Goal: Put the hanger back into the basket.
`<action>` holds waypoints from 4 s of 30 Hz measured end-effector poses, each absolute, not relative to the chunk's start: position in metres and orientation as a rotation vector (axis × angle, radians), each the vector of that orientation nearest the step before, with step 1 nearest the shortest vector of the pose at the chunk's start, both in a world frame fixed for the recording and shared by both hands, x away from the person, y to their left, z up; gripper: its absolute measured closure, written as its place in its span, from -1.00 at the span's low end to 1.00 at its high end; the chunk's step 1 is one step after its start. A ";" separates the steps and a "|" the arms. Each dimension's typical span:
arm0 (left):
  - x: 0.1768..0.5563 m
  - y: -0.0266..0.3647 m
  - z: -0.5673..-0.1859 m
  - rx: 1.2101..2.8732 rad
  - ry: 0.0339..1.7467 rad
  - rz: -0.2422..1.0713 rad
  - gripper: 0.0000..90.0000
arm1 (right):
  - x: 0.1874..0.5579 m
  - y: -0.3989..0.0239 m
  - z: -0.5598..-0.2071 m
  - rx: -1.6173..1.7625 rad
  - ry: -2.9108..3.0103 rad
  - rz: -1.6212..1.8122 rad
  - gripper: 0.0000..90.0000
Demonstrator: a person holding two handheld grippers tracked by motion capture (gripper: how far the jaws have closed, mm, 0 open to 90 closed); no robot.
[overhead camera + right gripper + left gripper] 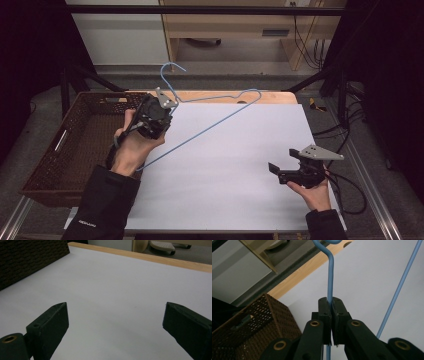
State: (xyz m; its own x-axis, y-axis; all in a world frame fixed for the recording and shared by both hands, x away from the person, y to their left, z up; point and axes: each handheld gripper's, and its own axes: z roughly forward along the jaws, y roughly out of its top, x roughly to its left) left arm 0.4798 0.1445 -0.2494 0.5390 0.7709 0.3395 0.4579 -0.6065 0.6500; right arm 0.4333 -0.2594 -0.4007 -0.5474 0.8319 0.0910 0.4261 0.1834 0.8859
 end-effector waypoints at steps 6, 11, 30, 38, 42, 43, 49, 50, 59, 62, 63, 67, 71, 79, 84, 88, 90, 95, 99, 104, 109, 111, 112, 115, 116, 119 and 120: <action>0.477 0.169 -0.240 2.259 1.035 0.854 0.93 | 0.433 -0.258 -0.401 1.179 2.052 1.326 -0.84; 0.478 0.195 -0.236 2.244 1.081 0.853 0.93 | 0.433 -0.257 -0.402 1.183 2.055 1.321 -0.84; 0.478 0.277 -0.244 2.175 1.294 0.927 0.93 | 0.434 -0.254 -0.404 1.168 2.053 1.320 -0.88; 0.481 0.308 -0.250 2.156 1.366 0.971 0.93 | 0.435 -0.253 -0.405 1.163 2.059 1.312 -0.89; 0.487 0.322 -0.256 2.161 1.411 1.000 0.93 | 0.435 -0.253 -0.405 1.163 2.062 1.310 -0.89; 0.488 0.324 -0.257 2.161 1.424 0.995 0.93 | 0.435 -0.253 -0.405 1.163 2.063 1.310 -0.89; 0.491 0.345 -0.270 2.143 1.483 1.004 0.93 | 0.435 -0.252 -0.406 1.163 2.069 1.306 -0.89; 0.492 0.348 -0.272 2.144 1.494 1.004 0.93 | 0.435 -0.252 -0.406 1.164 2.070 1.303 -0.89; 0.492 0.372 -0.294 2.148 1.570 1.007 0.93 | 0.436 -0.253 -0.407 1.164 2.070 1.300 -0.89; 0.493 0.380 -0.302 2.137 1.600 1.011 0.93 | 0.436 -0.252 -0.407 1.167 2.072 1.298 -0.89; 0.493 0.382 -0.304 2.135 1.608 1.012 0.93 | 0.436 -0.252 -0.407 1.168 2.072 1.297 -0.89; 0.494 0.388 -0.314 2.147 1.638 1.019 0.93 | 0.436 -0.252 -0.407 1.166 2.076 1.295 -0.89; 0.495 0.390 -0.326 2.156 1.658 1.019 0.93 | 0.436 -0.252 -0.407 1.167 2.074 1.294 -0.89; 0.501 0.384 -0.353 2.206 1.680 0.989 0.93 | 0.436 -0.252 -0.407 1.164 2.072 1.296 -0.89; 0.507 0.375 -0.372 2.236 1.686 0.946 0.93 | 0.436 -0.252 -0.407 1.166 2.072 1.295 -0.89; 0.511 0.370 -0.383 2.270 1.691 0.892 0.92 | 0.436 -0.252 -0.407 1.167 2.071 1.298 -0.89; 0.512 0.369 -0.386 2.277 1.688 0.856 0.91 | 0.436 -0.252 -0.407 1.167 2.071 1.296 -0.89; 0.504 0.370 -0.379 2.222 1.644 0.822 0.71 | 0.436 -0.252 -0.407 1.165 2.067 1.301 -0.89; 0.489 0.369 -0.363 2.126 1.588 0.851 0.40 | 0.436 -0.252 -0.406 1.165 2.068 1.311 -0.89; 0.467 0.360 -0.347 1.990 1.470 0.897 -0.04 | 0.436 -0.252 -0.406 1.165 2.065 1.314 -0.89; 0.448 0.344 -0.341 1.909 1.290 0.853 -0.27 | 0.436 -0.252 -0.406 1.161 2.054 1.331 -0.89; 0.440 0.335 -0.341 1.881 1.221 0.797 -0.38 | 0.435 -0.253 -0.405 1.153 2.052 1.334 -0.90; 0.437 0.331 -0.341 1.864 1.188 0.781 -0.41 | 0.435 -0.253 -0.405 1.153 2.051 1.336 -0.90; 0.429 0.319 -0.344 1.833 1.100 0.708 -0.50 | 0.435 -0.253 -0.405 1.150 2.047 1.345 -0.90; 0.426 0.313 -0.345 1.826 1.062 0.689 -0.52 | 0.435 -0.253 -0.405 1.152 2.044 1.348 -0.90; 0.420 0.300 -0.348 1.821 0.990 0.653 -0.59 | 0.435 -0.253 -0.405 1.150 2.043 1.350 -0.90; 0.417 0.293 -0.350 1.814 0.962 0.644 -0.61 | 0.435 -0.253 -0.405 1.150 2.042 1.351 -0.90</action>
State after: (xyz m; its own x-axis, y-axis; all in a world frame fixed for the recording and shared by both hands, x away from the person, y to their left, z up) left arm 0.4171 0.2929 -0.3503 0.5516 0.8340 0.0169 0.3339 -0.2393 0.9117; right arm 0.4348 -0.2527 -0.4047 -0.5614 0.8231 0.0854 0.4005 0.1799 0.8985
